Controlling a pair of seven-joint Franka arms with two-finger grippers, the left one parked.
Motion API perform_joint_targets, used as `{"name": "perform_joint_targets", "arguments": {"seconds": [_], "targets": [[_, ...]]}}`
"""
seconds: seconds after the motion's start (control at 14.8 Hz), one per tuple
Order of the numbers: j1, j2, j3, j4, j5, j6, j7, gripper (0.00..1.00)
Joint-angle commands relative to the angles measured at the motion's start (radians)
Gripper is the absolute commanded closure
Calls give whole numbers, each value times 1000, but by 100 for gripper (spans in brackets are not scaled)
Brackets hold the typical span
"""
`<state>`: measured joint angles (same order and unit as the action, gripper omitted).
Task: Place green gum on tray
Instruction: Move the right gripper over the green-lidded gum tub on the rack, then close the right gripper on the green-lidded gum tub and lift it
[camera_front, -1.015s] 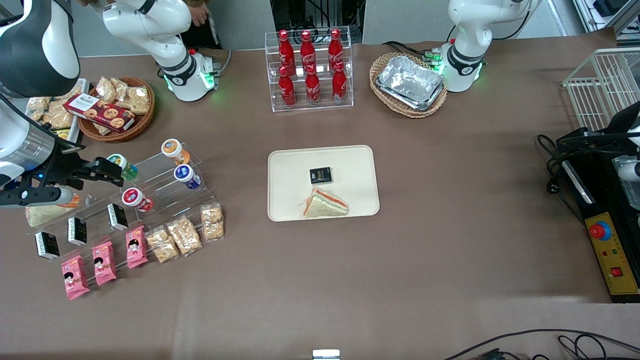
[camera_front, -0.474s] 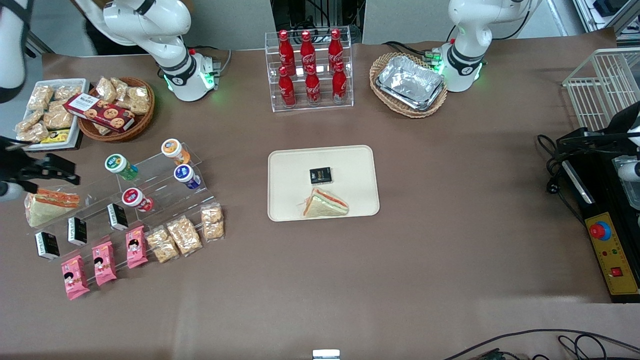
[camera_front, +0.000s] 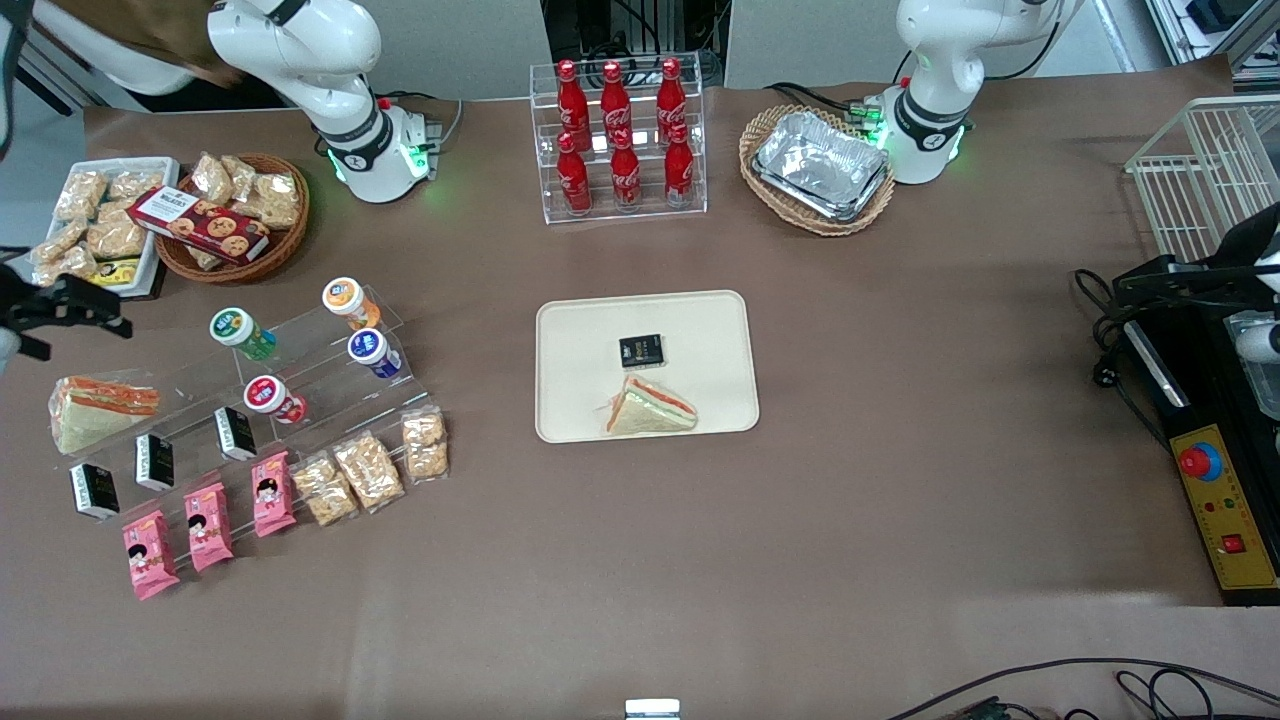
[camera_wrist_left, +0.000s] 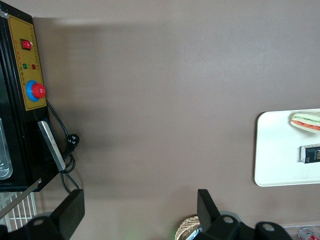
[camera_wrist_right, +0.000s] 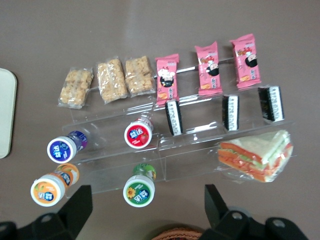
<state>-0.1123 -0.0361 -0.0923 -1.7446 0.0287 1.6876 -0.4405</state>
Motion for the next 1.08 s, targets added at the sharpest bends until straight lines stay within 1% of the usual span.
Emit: {"name": "perform_joint_targets", "arguments": {"seconds": [0.0, 0.07, 0.34, 0.54, 0.68, 0.81, 1.02], "targets": [[-4, -240, 6, -396, 5, 225, -15, 0], [-4, -261, 6, -447, 5, 259, -15, 0], [-6, -265, 6, -516, 7, 309, -15, 0], [-7, -252, 2, -616, 7, 444, -15, 0], [-7, -216, -24, -682, 7, 550, -17, 0], [-7, -208, -30, -736, 7, 615, -17, 0], [-4, -206, -30, -783, 7, 668, -15, 0]]}}
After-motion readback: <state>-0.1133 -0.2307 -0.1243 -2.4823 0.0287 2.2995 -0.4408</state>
